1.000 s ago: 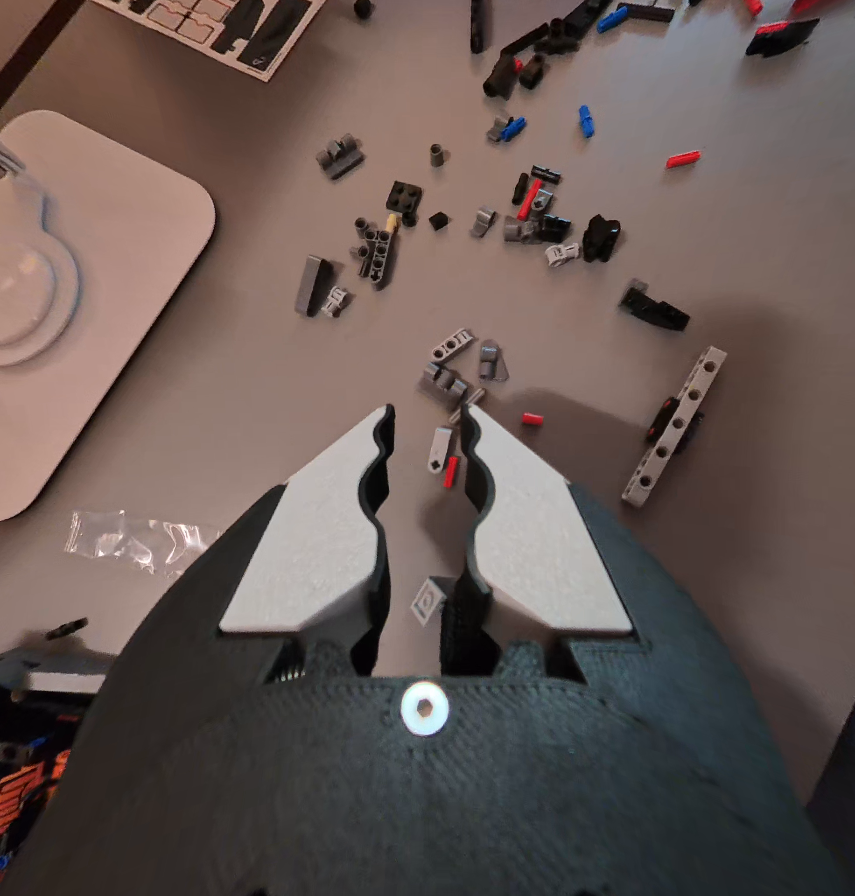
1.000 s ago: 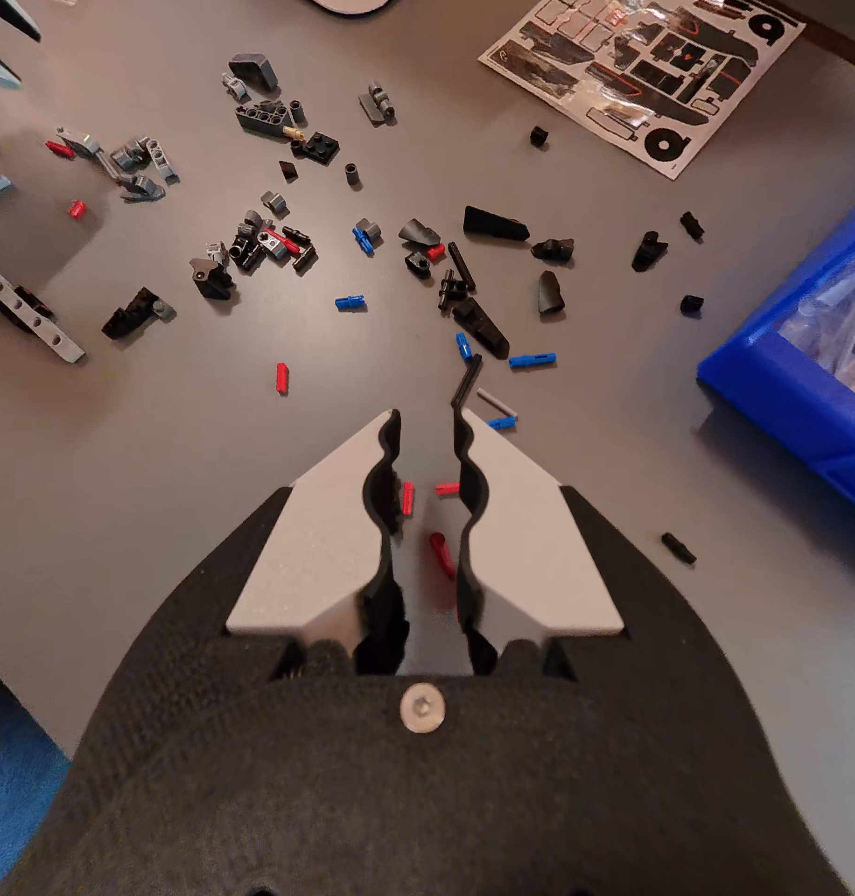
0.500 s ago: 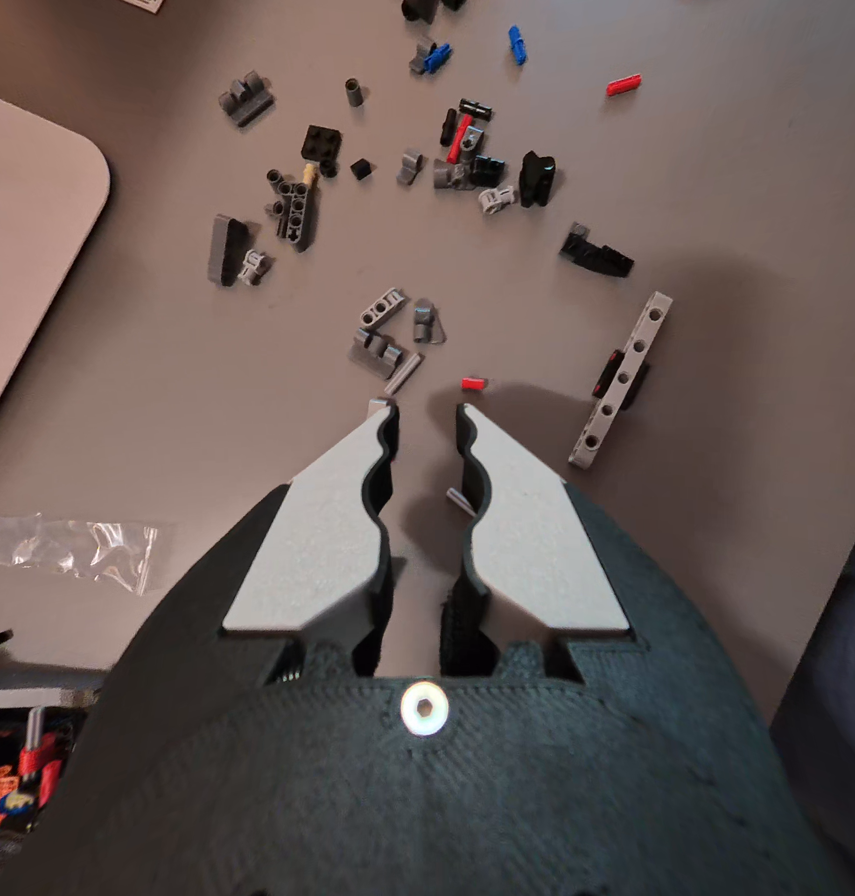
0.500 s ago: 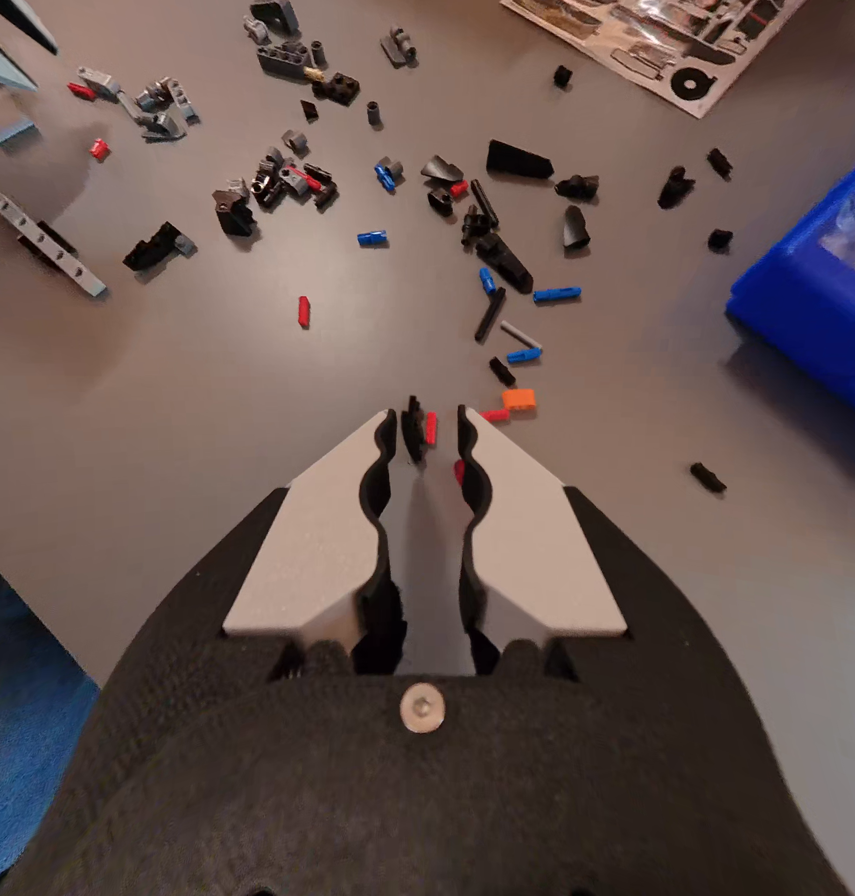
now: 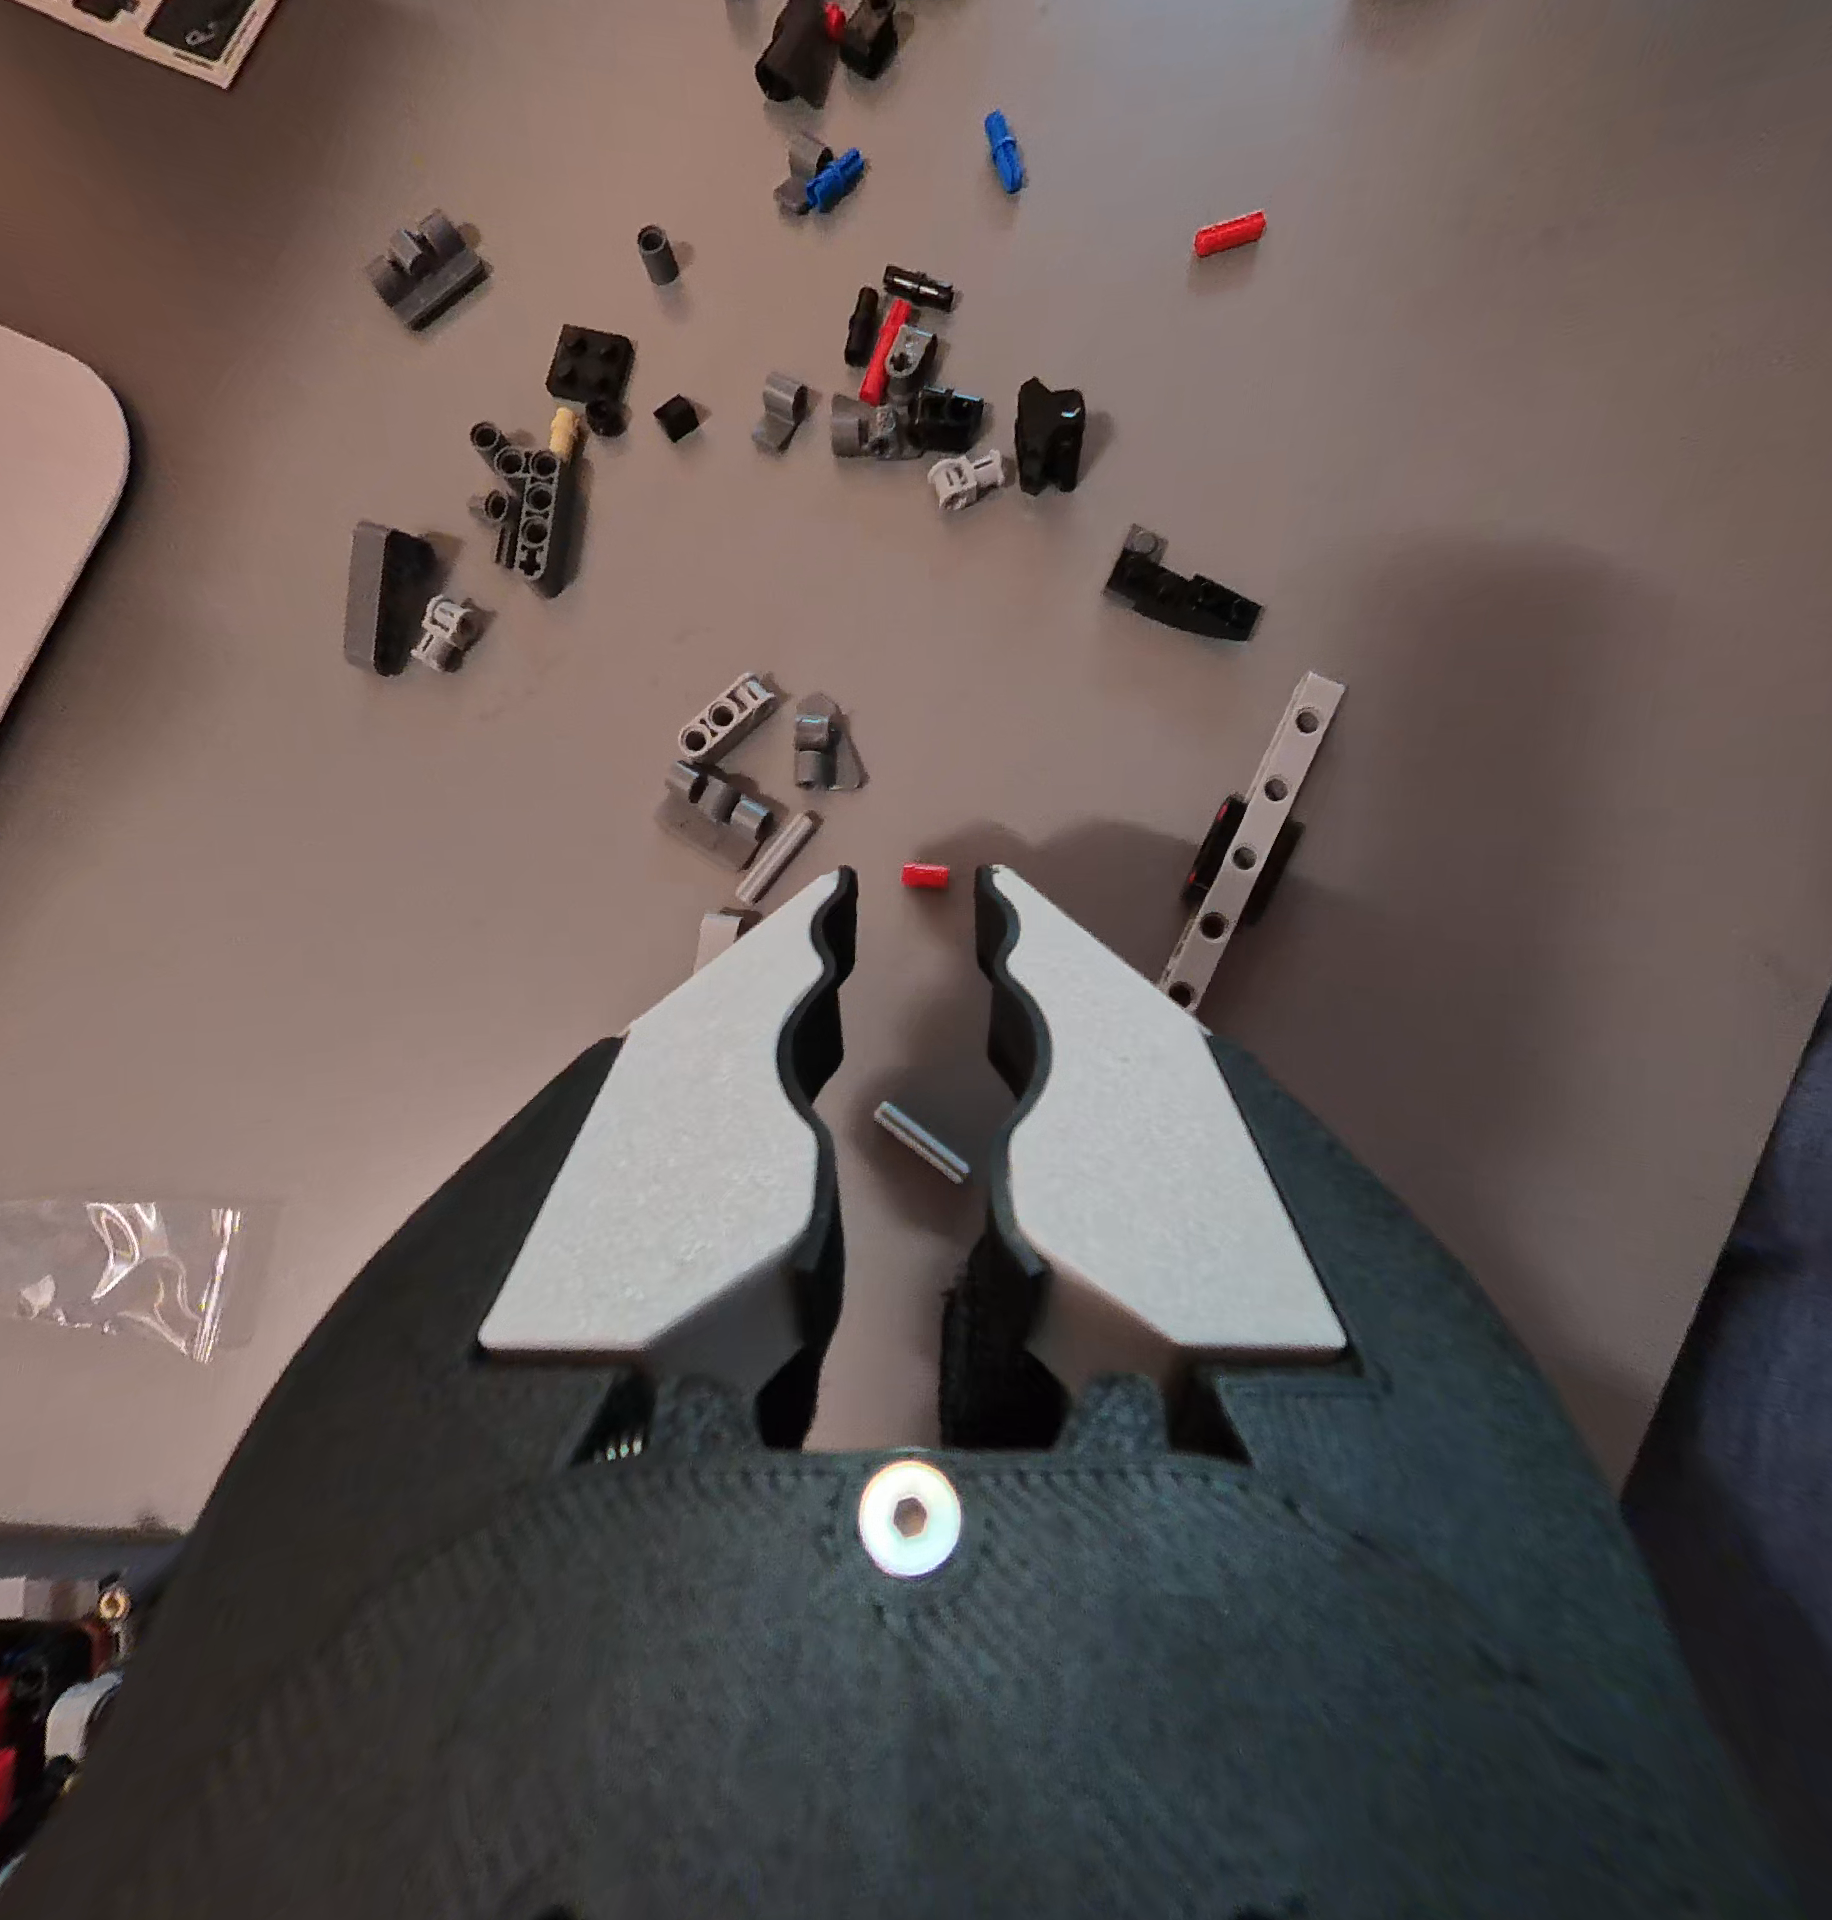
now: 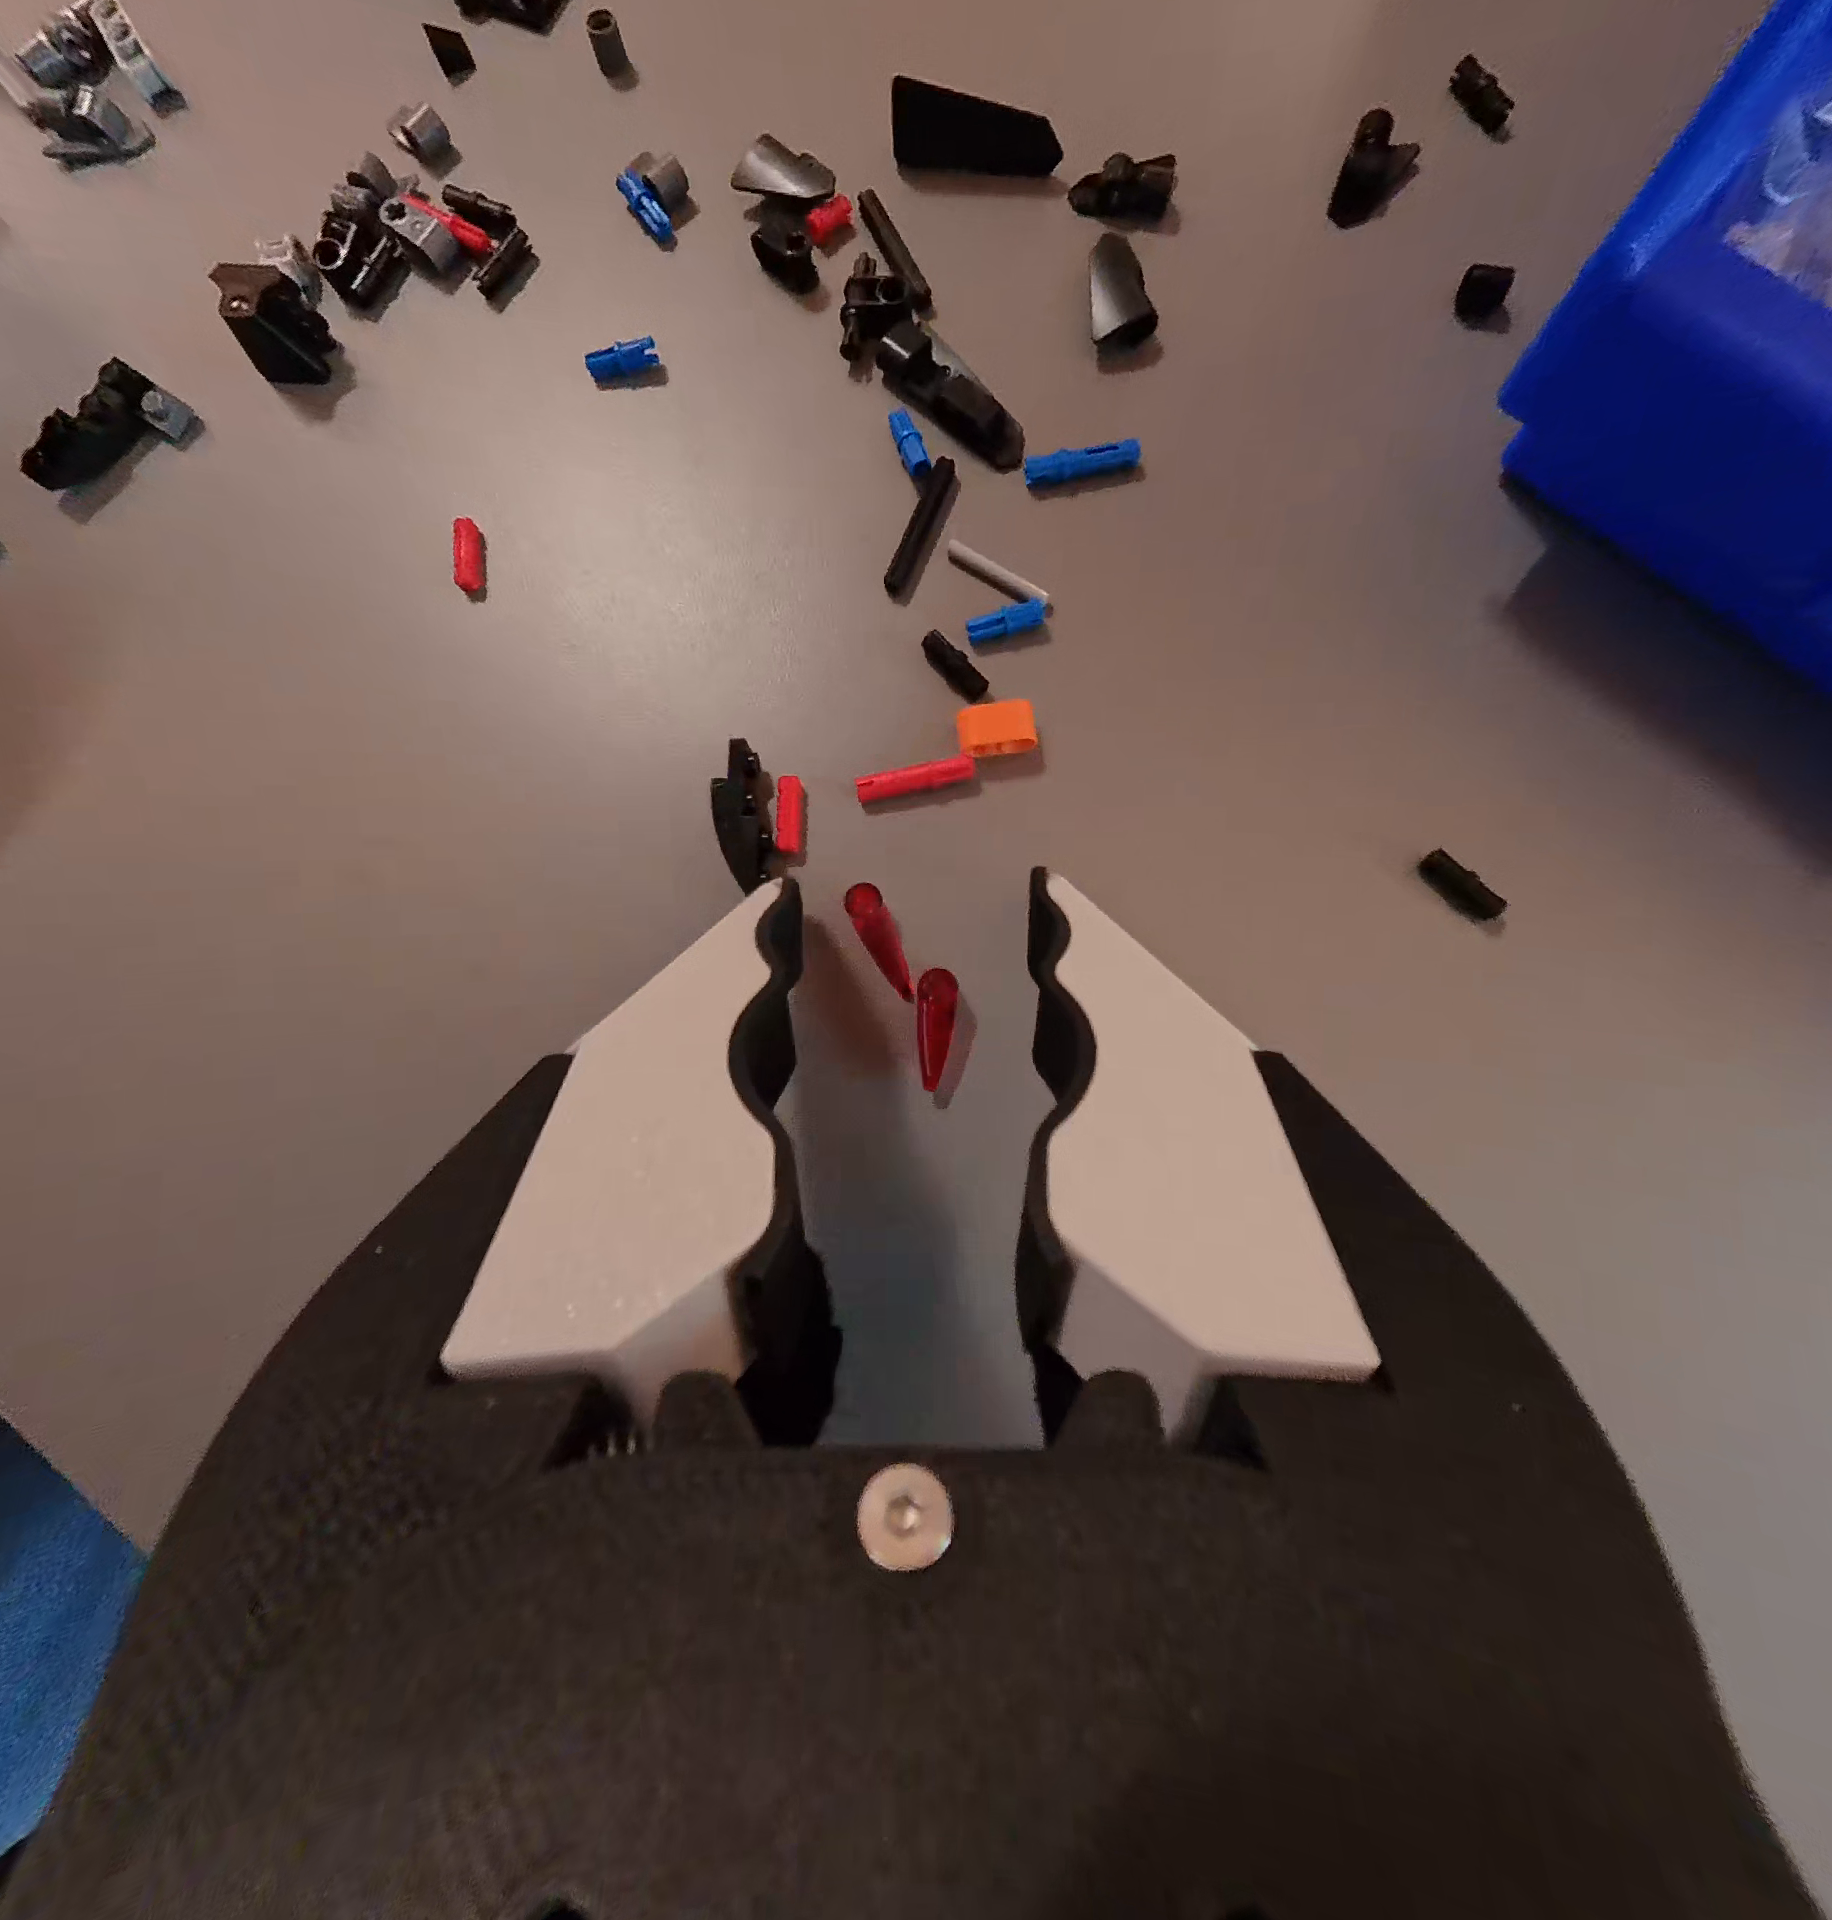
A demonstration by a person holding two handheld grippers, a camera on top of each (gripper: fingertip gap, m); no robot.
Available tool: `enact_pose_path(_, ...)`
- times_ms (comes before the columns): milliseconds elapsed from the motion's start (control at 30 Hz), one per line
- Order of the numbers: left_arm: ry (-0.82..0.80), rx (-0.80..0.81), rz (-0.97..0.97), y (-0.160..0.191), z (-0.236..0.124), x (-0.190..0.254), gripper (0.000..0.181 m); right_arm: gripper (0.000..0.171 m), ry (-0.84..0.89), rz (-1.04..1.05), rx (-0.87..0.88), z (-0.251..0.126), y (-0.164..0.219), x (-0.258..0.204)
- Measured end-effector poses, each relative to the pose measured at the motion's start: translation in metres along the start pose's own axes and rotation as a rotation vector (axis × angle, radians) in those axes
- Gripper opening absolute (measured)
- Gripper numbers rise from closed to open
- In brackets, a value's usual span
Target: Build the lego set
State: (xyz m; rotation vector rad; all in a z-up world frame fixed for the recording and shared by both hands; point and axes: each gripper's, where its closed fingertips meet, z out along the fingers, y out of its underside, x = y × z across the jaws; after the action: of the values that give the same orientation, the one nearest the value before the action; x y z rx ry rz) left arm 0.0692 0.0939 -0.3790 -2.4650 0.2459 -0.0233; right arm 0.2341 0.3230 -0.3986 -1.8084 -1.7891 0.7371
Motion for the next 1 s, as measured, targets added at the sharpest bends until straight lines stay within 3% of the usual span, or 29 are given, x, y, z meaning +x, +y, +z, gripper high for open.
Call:
enact_pose_path(33, 0.001, -0.001, -0.002, 0.000, 0.000, 0.000, 0.021, 0.041, -0.006, -0.003, 0.000, 0.001, 0.000, -0.002)
enact_pose_path(633, -0.004, 0.023, -0.031, 0.002, -0.002, 0.001, 0.021, 0.035, -0.003, 0.039, 0.056, -0.027, 0.002, 0.017)
enact_pose_path(900, 0.014, 0.022, -0.016, -0.002, 0.002, 0.002, 0.021, 0.031, -0.076, -0.036, 0.045, -0.031, 0.015, -0.009)
enact_pose_path(1000, 0.021, 0.025, -0.007, -0.006, 0.004, 0.004, 0.021, 0.020, -0.059, -0.120, 0.061, -0.030, 0.008, -0.020)
